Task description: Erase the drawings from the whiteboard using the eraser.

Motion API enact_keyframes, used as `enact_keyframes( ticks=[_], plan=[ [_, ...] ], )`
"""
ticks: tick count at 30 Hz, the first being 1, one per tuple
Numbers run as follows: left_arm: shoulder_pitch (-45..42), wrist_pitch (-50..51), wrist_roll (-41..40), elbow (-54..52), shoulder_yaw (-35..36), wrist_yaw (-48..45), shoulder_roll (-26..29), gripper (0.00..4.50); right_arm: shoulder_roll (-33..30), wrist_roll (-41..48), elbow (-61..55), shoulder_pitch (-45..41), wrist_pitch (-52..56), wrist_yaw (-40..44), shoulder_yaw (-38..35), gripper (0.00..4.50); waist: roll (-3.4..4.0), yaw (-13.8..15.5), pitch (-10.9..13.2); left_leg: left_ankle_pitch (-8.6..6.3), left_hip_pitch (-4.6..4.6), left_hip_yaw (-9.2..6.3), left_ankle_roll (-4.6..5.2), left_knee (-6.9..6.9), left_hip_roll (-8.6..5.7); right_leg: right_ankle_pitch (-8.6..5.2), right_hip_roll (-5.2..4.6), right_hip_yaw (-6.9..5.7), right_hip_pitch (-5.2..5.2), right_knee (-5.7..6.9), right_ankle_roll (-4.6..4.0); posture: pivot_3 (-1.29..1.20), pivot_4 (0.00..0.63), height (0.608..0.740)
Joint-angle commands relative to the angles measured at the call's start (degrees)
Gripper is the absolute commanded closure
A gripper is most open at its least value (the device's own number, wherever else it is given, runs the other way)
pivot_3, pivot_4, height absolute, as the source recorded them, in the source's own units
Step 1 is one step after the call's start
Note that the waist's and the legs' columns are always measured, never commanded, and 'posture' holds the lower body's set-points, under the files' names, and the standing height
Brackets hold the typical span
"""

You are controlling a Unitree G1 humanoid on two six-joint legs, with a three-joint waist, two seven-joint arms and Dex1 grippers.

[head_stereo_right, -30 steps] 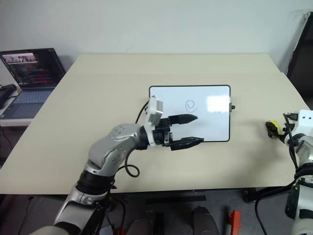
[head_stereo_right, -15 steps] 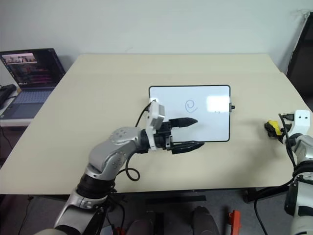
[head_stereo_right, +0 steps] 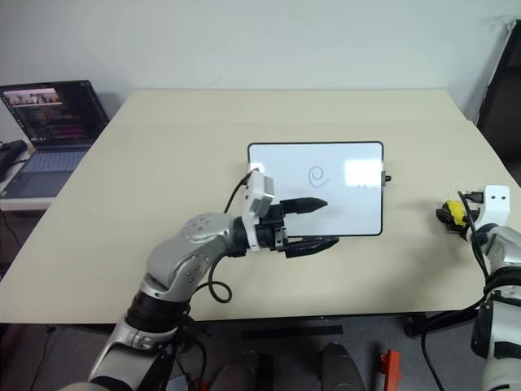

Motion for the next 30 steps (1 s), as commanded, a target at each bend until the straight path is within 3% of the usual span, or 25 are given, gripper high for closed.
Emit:
enact_keyframes(
  ticks=[1, 6, 7, 13, 18, 25, 30],
  plan=[
    [0.3, 0.3, -0.6, -3.1, 0.2, 0.2, -0.2, 0.00, -0.6, 0.5, -0.8, -1.0, -0.9, -0.4, -0.9, 1.60, 0.00, 0.0, 0.0, 0.00, 0.00, 0.00, 0.00, 0.00, 0.00, 0.00, 0.00, 0.00, 0.00, 0.00, 0.00, 0.00, 0.150, 0.740],
    [0.4, 0.5, -0.5, -3.3, -0.1, -0.1, -0.3, 0.00, -0.8, 0.7, -0.8, -0.8, -1.1, -0.7, -1.3, 3.36, 0.00, 0.0, 0.0, 0.00, 0.00, 0.00, 0.00, 0.00, 0.00, 0.00, 0.00, 0.00, 0.00, 0.00, 0.00, 0.00, 0.150, 0.740],
    [0.4, 0.5, -0.5, -3.3, -0.1, -0.1, -0.3, 0.00, -0.8, 0.8, -0.8, -0.7, -1.1, -0.7, -1.3, 3.45, 0.00, 0.0, 0.0, 0.00, 0.00, 0.00, 0.00, 0.00, 0.00, 0.00, 0.00, 0.00, 0.00, 0.00, 0.00, 0.00, 0.150, 0.740],
    [0.3, 0.5, -0.3, -3.1, -0.1, -0.5, -0.2, 0.00, -0.3, 1.2, -1.5, -0.2, -1.2, -0.7, -1.6, 3.46, 0.00, 0.0, 0.0, 0.00, 0.00, 0.00, 0.00, 0.01, 0.00, 0.00, 0.00, 0.00, 0.00, 0.01, 0.00, 0.00, 0.150, 0.740],
    [0.5, 0.3, -0.1, -3.6, 2.0, -0.1, 1.6, 0.00, -0.9, 3.7, -10.0, 0.9, 0.7, 3.2, -2.3, 3.46, 0.00, -0.1, 0.0, 0.00, 0.01, 0.00, 0.00, 0.01, 0.00, 0.00, 0.00, 0.01, 0.00, 0.02, 0.00, 0.00, 0.150, 0.740],
    [4.0, 0.8, -1.3, -6.4, 12.9, 0.0, 13.0, 0.00, -9.3, 16.4, -48.4, 1.0, 17.0, 15.6, -3.9, 3.46, 0.38, -0.2, 0.2, 0.00, -0.03, -0.02, 0.00, 0.00, 0.02, -0.02, 0.00, 0.00, -0.09, 0.07, 0.04, 0.00, 0.150, 0.740],
    [9.8, -1.0, -3.6, -5.2, 21.4, 0.5, 16.1, 0.00, -7.8, 24.1, -64.6, -0.7, 21.7, 23.0, 2.2, 3.46, -0.03, 0.1, 0.0, -0.03, -0.05, -0.16, 0.00, -0.04, 0.14, -0.21, 0.05, -0.21, -0.04, 0.00, 0.20, 0.00, 0.150, 0.740]
  ],
)
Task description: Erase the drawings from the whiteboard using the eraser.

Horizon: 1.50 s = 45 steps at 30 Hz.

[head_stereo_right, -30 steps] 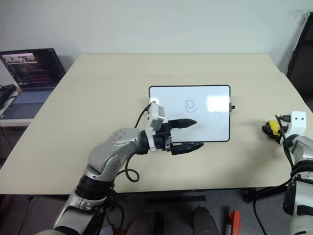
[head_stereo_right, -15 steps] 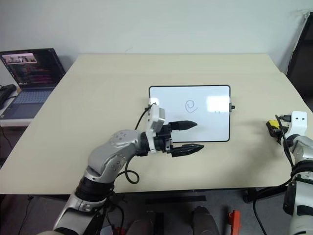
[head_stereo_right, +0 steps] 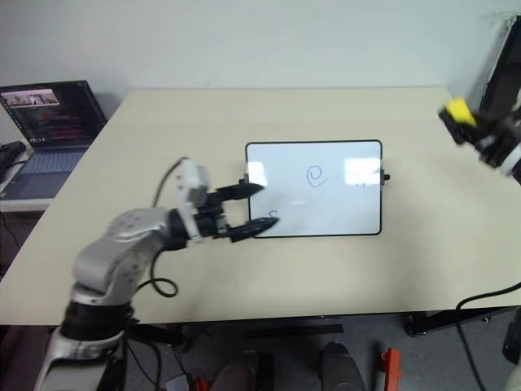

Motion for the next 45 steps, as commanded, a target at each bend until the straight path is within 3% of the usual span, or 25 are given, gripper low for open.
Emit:
enact_keyframes(
  ticks=[1, 5, 9, 12, 18, 23, 33, 45],
  plan=[
    [3.8, -4.2, -0.9, -0.1, 5.2, 0.9, -0.3, 0.00, 5.4, 3.9, -9.6, -2.0, 1.4, 3.9, 7.7, 3.46, -0.26, 0.1, -0.1, -0.01, 0.02, 0.00, 0.00, 0.02, 0.00, 0.00, -0.02, 0.00, 0.05, -0.01, 0.00, 0.00, 0.150, 0.740],
    [9.8, -11.8, 4.8, 2.1, 5.0, 1.1, 0.1, 0.00, 15.7, -1.8, -11.8, -7.1, -2.4, 3.8, 20.2, 3.46, -0.31, 0.0, -0.1, -0.01, 0.20, 0.16, 0.00, 0.04, 0.03, 0.03, -0.03, 0.18, 0.05, 0.09, 0.02, 0.00, 0.150, 0.740],
    [15.9, -19.2, 10.4, 3.4, 3.6, -0.4, 1.8, 0.00, 24.6, -15.0, -4.6, -9.8, -15.3, 3.6, 32.8, 3.46, -0.33, 0.5, -0.1, -0.01, 0.07, 0.09, 0.00, 0.00, 0.06, 0.22, 0.00, 0.09, -0.11, 0.10, -0.33, 0.00, 0.150, 0.740],
    [17.8, -19.7, 10.1, 2.5, 4.1, 0.0, 1.6, 0.00, 29.4, -20.5, 1.9, -10.3, -24.0, 3.9, 37.3, 3.46, -0.47, 1.5, -0.2, -0.01, -0.38, 0.01, -0.01, 0.04, 0.05, 0.23, -0.02, 0.01, -0.52, 0.10, -0.36, 0.00, 0.150, 0.740],
    [18.0, -19.8, 8.8, 0.8, 4.0, 1.1, 0.6, 0.00, 32.4, -32.0, 16.1, -12.5, -39.4, 0.4, 40.9, 3.46, -0.47, 1.7, -0.2, 0.01, -0.71, 0.02, -0.04, 0.07, -0.02, 0.39, -0.08, 0.02, -0.90, 0.16, -0.35, 0.00, 0.150, 0.740],
    [17.1, -17.5, 6.0, -2.6, 3.5, 0.6, 0.3, 0.00, 33.4, -35.7, 25.4, -13.3, -47.2, -1.6, 40.1, 3.46, -0.46, 1.3, -0.2, 0.01, -0.65, 0.05, -0.04, 0.03, 0.04, 0.41, -0.01, 0.03, -0.90, 0.21, -0.40, 0.00, 0.150, 0.740],
    [16.8, -18.3, 8.7, -1.1, 1.5, -1.6, 3.3, 0.00, 36.6, -36.8, 36.0, -14.3, -53.6, -3.7, 38.4, 3.46, -0.46, 0.8, -0.2, 0.01, -0.60, 0.10, -0.03, 0.02, 0.05, 0.42, 0.01, 0.08, -0.89, 0.24, -0.41, 0.00, 0.150, 0.740],
    [17.7, -18.5, 9.8, -0.1, 2.1, -0.5, 3.4, 0.00, 37.4, -45.2, 47.2, -15.7, -58.0, -7.9, 41.5, 3.46, -0.45, 0.1, -0.2, 0.01, -0.51, 0.08, -0.03, 0.04, 0.05, 0.43, 0.02, 0.08, -0.82, 0.32, -0.42, 0.00, 0.150, 0.740]
  ],
)
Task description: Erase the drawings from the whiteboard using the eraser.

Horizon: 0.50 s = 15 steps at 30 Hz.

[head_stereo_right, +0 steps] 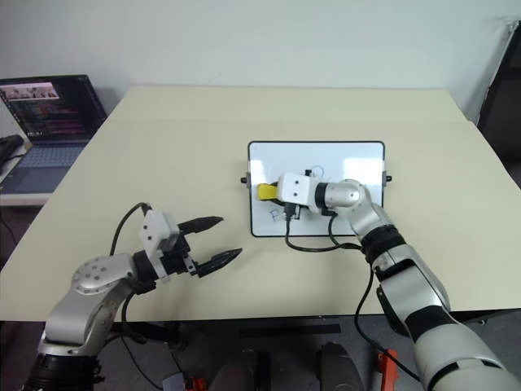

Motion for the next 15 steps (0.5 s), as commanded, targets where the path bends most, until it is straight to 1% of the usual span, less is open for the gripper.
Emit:
enact_keyframes(
  ticks=[1, 5, 7, 9, 10, 12, 15],
  plan=[
    [0.0, -1.2, 0.3, -0.9, 1.0, 0.3, 0.7, 0.00, -1.2, -3.9, 3.1, 0.4, -1.7, -1.0, 1.6, 3.46, -0.01, 0.0, 0.0, 0.00, 0.03, 0.00, 0.00, 0.01, 0.00, 0.00, 0.00, 0.00, 0.02, 0.01, 0.00, 0.00, 0.150, 0.740],
    [0.3, -1.3, 0.6, -0.9, 1.4, 0.6, 0.8, 0.00, -1.7, -6.0, 4.8, 2.0, -3.0, -0.5, 2.9, 3.46, -0.02, 0.0, 0.0, 0.02, 0.17, 0.00, 0.02, 0.03, 0.00, 0.01, 0.01, 0.01, 0.13, 0.07, -0.02, 0.00, 0.150, 0.740],
    [0.4, -1.3, 0.6, -0.9, 1.5, 0.4, 0.9, 0.00, -1.9, -6.7, 5.4, 2.4, -3.4, -0.5, 3.5, 3.46, -0.02, 0.0, 0.0, 0.04, 0.39, 0.00, 0.03, 0.04, 0.02, 0.01, 0.03, 0.02, 0.37, 0.07, -0.03, 0.00, 0.150, 0.740],
    [-0.1, -1.4, 0.8, -0.5, 1.6, 0.4, 1.0, 0.00, -2.2, -7.8, 6.0, 3.5, -4.2, -0.1, 4.6, 3.46, -0.04, 0.0, -0.1, 0.04, 1.04, 0.00, 0.04, -0.02, 0.03, -0.07, 0.04, 0.00, 1.01, -0.04, -0.10, 0.00, 0.150, 0.740],
    [-0.5, -1.4, 0.9, -0.2, 1.6, 0.4, 1.1, 0.00, -2.4, -8.2, 6.0, 4.4, -4.7, 0.8, 5.2, 3.46, -0.08, 0.0, -0.1, 0.03, 1.19, -0.01, 0.04, -0.02, 0.04, -0.25, 0.04, -0.01, 1.17, -0.05, -0.36, 0.00, 0.150, 0.740],
    [-1.0, -1.2, 0.8, 0.2, 1.6, 0.2, 1.5, 0.00, -2.4, -8.0, 5.5, 5.9, -4.1, 3.7, 5.8, 3.46, -0.10, 0.0, -0.1, 0.04, 1.42, -0.02, 0.04, -0.01, 0.07, -0.42, 0.05, -0.02, 1.42, -0.05, -0.22, 0.00, 0.150, 0.740],
    [-1.3, -1.1, 0.6, 0.3, 1.4, 0.0, 1.7, 0.00, -2.5, -8.0, 4.8, 6.9, -3.1, 6.3, 6.3, 3.46, -0.09, 0.0, -0.2, 0.03, 2.03, 0.01, 0.04, -0.05, 0.12, -0.48, 0.05, -0.01, 1.98, -0.09, -0.24, 0.00, 0.150, 0.740]
  ],
)
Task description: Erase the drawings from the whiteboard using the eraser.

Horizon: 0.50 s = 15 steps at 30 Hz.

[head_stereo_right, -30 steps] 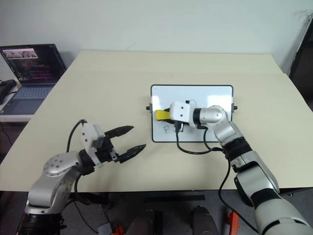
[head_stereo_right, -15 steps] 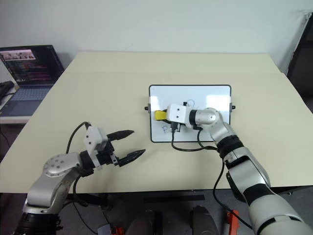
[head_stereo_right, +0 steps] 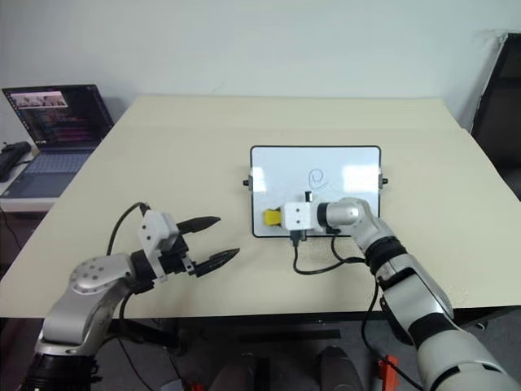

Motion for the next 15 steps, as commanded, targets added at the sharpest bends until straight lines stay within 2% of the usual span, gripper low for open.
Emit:
enact_keyframes(
  ticks=[1, 7, 10, 13, 15],
  plan=[
    [-1.2, -0.8, -0.1, -0.6, 1.0, -0.1, 0.7, 0.00, -1.5, -2.3, 2.0, 2.4, 3.2, 3.6, 1.8, 3.46, 0.00, 0.0, 0.0, 0.00, 0.03, 0.00, 0.00, 0.01, 0.04, 0.01, 0.01, 0.00, 0.01, 0.02, -0.02, 0.00, 0.150, 0.740],
    [-2.3, -0.6, -0.2, 0.0, 0.8, -0.3, 0.9, 0.00, -0.9, -0.9, 0.6, 2.2, 3.9, 2.9, 0.2, 3.46, 0.00, 0.0, 0.0, 0.02, 0.01, 0.00, 0.03, 0.04, 0.40, 0.07, 0.10, -0.02, -0.06, 0.06, -0.11, 0.00, 0.150, 0.740],
    [-2.9, -0.7, -0.3, 0.2, 1.0, -0.4, 0.8, 0.00, 0.1, 3.5, -3.1, 2.0, 5.8, 4.6, -2.9, 3.46, 0.00, 0.0, 0.0, 0.02, -0.03, 0.03, 0.03, 0.01, 0.40, 0.07, 0.10, 0.00, -0.11, 0.04, -0.11, 0.00, 0.150, 0.740],
    [-4.1, 0.5, -2.6, -1.3, 2.3, 0.2, 0.2, 0.00, -0.1, 11.9, -15.0, 2.7, 12.9, 9.6, -7.1, 3.46, 0.05, 0.0, 0.0, 0.02, -0.21, 0.00, 0.03, -0.01, 0.44, 0.07, 0.11, -0.01, -0.26, 0.05, -0.11, 0.00, 0.150, 0.740],
    [-4.8, 2.8, -5.9, -3.7, 3.5, 0.5, 0.1, 0.00, -2.6, 18.3, -27.1, 4.3, 21.0, 13.1, -10.2, 3.46, 0.06, 0.1, 0.0, 0.02, -0.52, -0.01, 0.03, -0.02, 0.44, 0.09, 0.11, -0.02, -0.57, 0.05, -0.09, 0.00, 0.150, 0.740]
  ],
)
